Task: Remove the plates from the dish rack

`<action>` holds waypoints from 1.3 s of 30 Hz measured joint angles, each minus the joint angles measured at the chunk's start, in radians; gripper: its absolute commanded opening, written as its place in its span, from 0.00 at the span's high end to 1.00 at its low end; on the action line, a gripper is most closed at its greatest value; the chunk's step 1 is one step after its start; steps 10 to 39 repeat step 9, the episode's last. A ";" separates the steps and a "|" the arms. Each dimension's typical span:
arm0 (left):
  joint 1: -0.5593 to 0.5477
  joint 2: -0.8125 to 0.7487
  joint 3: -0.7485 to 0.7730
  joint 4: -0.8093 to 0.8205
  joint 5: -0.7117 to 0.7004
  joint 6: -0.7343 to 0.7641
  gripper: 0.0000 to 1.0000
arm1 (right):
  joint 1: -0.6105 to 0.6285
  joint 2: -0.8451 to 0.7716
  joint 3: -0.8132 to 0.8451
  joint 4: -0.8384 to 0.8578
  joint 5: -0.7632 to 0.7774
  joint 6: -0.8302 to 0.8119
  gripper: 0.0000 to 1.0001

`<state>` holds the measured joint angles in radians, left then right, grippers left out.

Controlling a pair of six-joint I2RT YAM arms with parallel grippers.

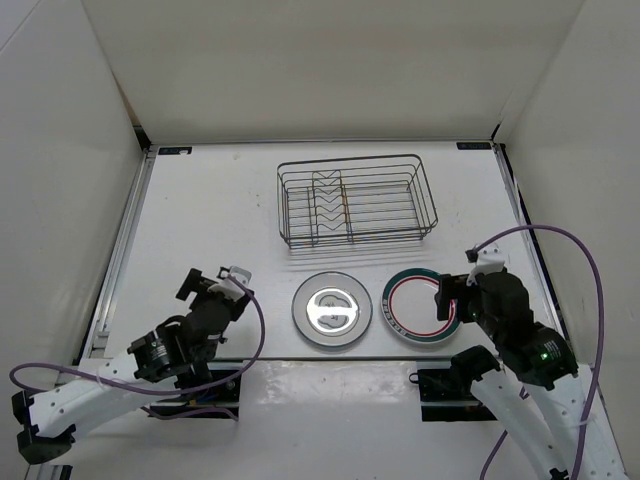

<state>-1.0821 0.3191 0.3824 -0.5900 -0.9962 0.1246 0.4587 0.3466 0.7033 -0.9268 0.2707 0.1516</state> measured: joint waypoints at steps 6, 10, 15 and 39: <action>0.000 0.024 -0.001 0.032 -0.008 0.020 0.00 | 0.000 0.019 0.000 0.011 -0.004 0.006 0.10; 0.000 0.038 -0.001 0.037 -0.009 0.021 0.00 | 0.000 0.024 -0.002 0.011 -0.003 0.013 0.10; 0.000 0.038 -0.001 0.037 -0.009 0.021 0.00 | 0.000 0.024 -0.002 0.011 -0.003 0.013 0.10; 0.000 0.038 -0.001 0.037 -0.009 0.021 0.00 | 0.000 0.024 -0.002 0.011 -0.003 0.013 0.10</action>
